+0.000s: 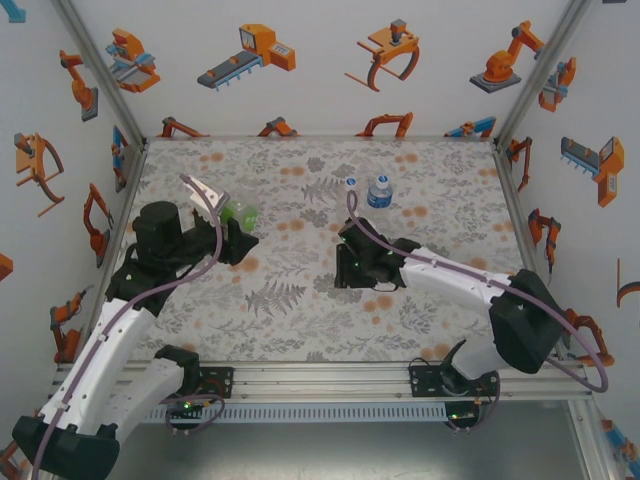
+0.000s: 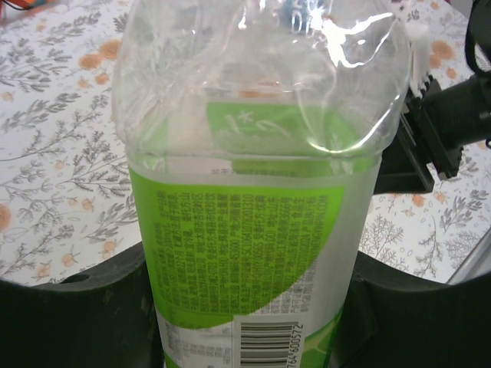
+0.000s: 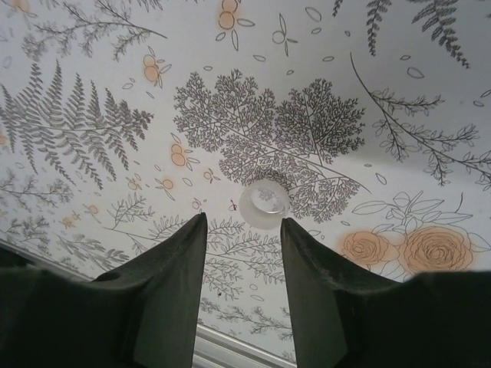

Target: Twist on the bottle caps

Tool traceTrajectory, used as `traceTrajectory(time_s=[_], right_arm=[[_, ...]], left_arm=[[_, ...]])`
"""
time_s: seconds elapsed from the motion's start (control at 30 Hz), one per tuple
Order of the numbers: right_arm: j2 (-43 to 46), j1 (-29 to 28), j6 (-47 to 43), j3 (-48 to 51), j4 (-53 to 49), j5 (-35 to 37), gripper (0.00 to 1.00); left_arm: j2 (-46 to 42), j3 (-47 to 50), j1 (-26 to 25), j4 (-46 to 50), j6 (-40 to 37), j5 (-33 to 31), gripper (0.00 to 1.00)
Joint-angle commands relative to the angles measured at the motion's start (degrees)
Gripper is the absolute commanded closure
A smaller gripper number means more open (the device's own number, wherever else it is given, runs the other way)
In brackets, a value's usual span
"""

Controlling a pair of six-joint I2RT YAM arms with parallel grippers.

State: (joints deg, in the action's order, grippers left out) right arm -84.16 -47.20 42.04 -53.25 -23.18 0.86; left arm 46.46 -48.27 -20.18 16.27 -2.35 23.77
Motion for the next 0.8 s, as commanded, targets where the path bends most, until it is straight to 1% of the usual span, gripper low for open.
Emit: traceTrajectory(time_s=[0.0, 0.37, 0.77], right_arm=[[-2.22, -1.60, 1.66, -3.79, -5.22, 4.18, 0.56], [-8.39, -4.13, 3.13, -5.42, -5.25, 4.26, 0.55], [-10.66, -4.44, 3.10, -5.79, -5.03, 3.79, 0.54]], left_arm=[[-1.46, 0.55, 0.38, -1.25, -1.17, -2.03, 0.90], [-1.45, 0.02, 0.38, -0.38, -1.61, -2.32, 0.90], [-0.64, -0.33, 0.35, -0.03, -1.56, -1.80, 0.91]])
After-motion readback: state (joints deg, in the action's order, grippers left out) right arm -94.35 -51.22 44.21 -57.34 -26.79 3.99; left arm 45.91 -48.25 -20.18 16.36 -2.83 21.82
